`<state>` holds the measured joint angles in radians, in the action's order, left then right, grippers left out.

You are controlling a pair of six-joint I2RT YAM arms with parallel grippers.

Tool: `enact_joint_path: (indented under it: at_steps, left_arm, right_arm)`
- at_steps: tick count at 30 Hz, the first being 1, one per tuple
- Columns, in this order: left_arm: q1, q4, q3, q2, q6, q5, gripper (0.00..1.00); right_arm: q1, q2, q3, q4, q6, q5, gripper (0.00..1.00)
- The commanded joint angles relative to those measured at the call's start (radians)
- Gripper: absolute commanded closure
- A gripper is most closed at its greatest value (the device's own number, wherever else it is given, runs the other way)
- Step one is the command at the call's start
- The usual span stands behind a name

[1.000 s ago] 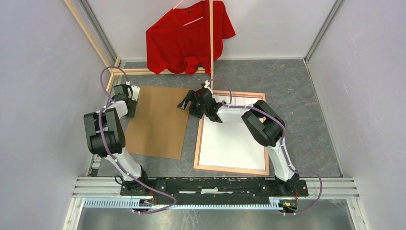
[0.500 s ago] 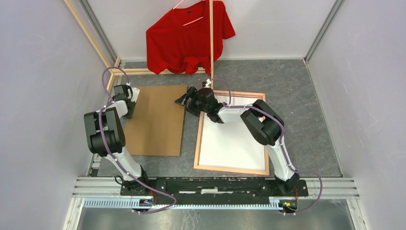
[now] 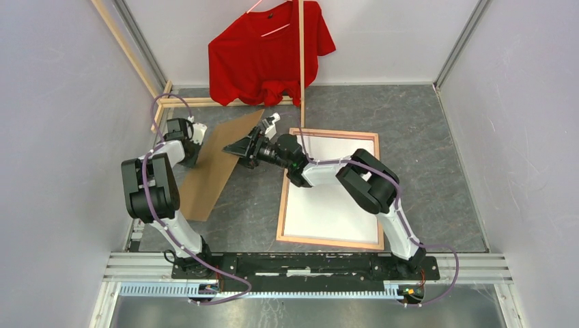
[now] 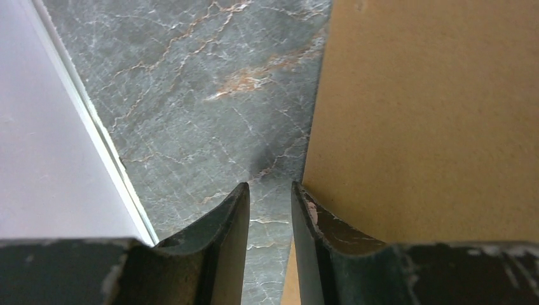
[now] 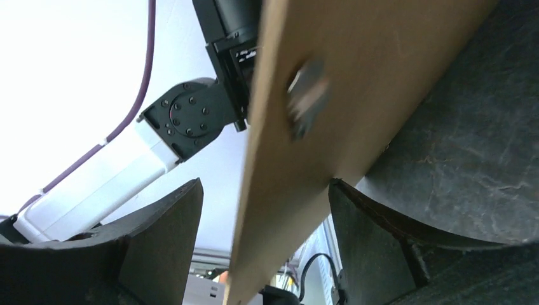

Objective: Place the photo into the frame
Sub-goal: Pick up the photo frame item at the center of the board.

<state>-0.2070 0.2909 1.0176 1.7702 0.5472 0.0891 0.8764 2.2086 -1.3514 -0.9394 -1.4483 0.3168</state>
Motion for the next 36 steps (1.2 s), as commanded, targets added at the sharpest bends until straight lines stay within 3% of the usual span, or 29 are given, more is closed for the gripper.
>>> enact_joint_path:
  at_steps: [1, 9, 10, 13, 14, 17, 22, 28, 36]
  left_arm:
    - [0.022, 0.201, -0.060, 0.057, -0.042, -0.181, 0.61]
    - [0.022, 0.196, -0.057, 0.040, -0.045, -0.160, 0.60]
    - [0.021, 0.199, -0.055, 0.038, -0.046, -0.164, 0.60]
    - [0.022, 0.220, -0.042, 0.015, -0.049, -0.181, 0.53]
    - [0.022, 0.230, -0.038, 0.000, -0.048, -0.186, 0.46]
    - [0.021, 0.281, -0.018, -0.085, -0.030, -0.220, 0.25]
    - [0.024, 0.426, 0.021, -0.266, 0.050, -0.382, 0.01]
    - [0.056, 0.629, -0.010, -0.514, 0.248, -0.597, 0.00]
    - [0.070, 0.909, -0.076, -0.950, 0.687, -0.831, 0.00]
  right_arm:
    - [0.002, -0.052, 0.031, -0.034, 0.002, 0.052, 0.22]
    - [-0.021, -0.234, 0.192, 0.246, 0.170, -0.028, 0.37]
    - [-0.021, -0.252, 0.193, 0.280, 0.188, -0.044, 0.42]
    - [-0.023, -0.271, 0.159, 0.384, 0.230, -0.062, 0.75]
    - [-0.024, -0.270, 0.138, 0.420, 0.237, -0.060, 0.85]
    - [-0.034, -0.274, 0.119, 0.467, 0.226, -0.047, 0.98]
    - [-0.048, -0.347, 0.150, 0.546, 0.243, -0.091, 1.00]
    - [-0.091, -0.488, 0.254, 0.642, 0.234, -0.179, 1.00]
    - [-0.117, -0.637, 0.314, 0.769, 0.100, -0.302, 1.00]
